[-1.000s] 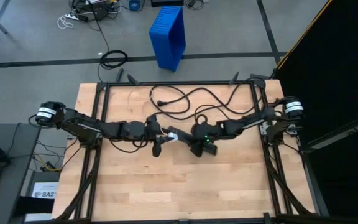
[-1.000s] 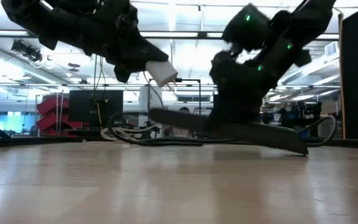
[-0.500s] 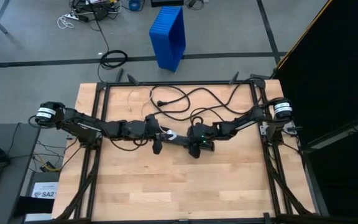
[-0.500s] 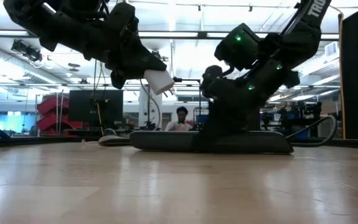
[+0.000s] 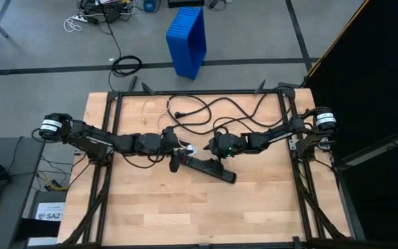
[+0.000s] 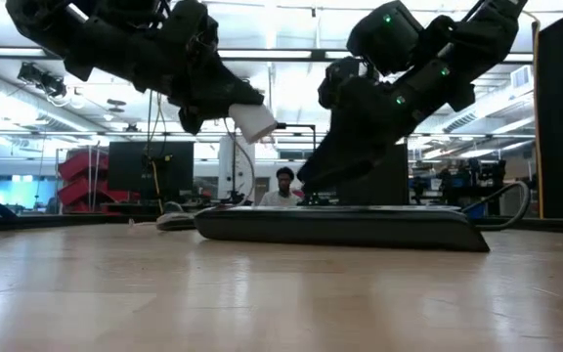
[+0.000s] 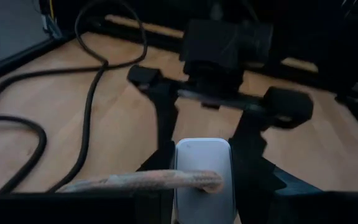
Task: Insert USB
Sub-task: Insert the white charger adapter into the black outlet extension
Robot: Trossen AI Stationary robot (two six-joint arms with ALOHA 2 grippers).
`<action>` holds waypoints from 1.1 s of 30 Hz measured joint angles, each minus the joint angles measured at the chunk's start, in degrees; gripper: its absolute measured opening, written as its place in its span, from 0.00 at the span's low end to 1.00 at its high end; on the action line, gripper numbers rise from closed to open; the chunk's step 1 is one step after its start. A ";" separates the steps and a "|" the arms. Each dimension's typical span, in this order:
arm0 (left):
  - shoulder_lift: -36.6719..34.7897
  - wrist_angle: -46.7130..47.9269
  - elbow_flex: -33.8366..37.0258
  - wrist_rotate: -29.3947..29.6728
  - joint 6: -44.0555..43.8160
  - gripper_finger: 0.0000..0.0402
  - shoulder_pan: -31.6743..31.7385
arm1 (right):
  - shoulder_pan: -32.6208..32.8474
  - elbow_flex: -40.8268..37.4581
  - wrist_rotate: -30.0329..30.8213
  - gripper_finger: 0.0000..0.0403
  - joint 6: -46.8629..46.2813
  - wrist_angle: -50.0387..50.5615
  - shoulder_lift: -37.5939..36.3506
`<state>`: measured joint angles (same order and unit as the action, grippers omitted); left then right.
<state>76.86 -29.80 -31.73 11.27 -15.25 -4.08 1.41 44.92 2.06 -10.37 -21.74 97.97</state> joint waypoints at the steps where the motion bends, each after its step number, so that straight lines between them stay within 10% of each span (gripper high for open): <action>1: 0.00 0.11 0.00 -0.02 -0.13 0.24 0.00 | -0.04 0.02 0.20 0.67 0.60 -1.27 0.00; 33: 3.17 -7.77 0.00 -7.01 -1.01 0.24 -0.22 | -1.31 0.05 -11.61 0.28 1.75 -18.66 0.28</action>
<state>80.03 -37.57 -31.73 4.26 -16.26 -4.29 0.10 44.97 -9.54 -8.62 -40.40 98.26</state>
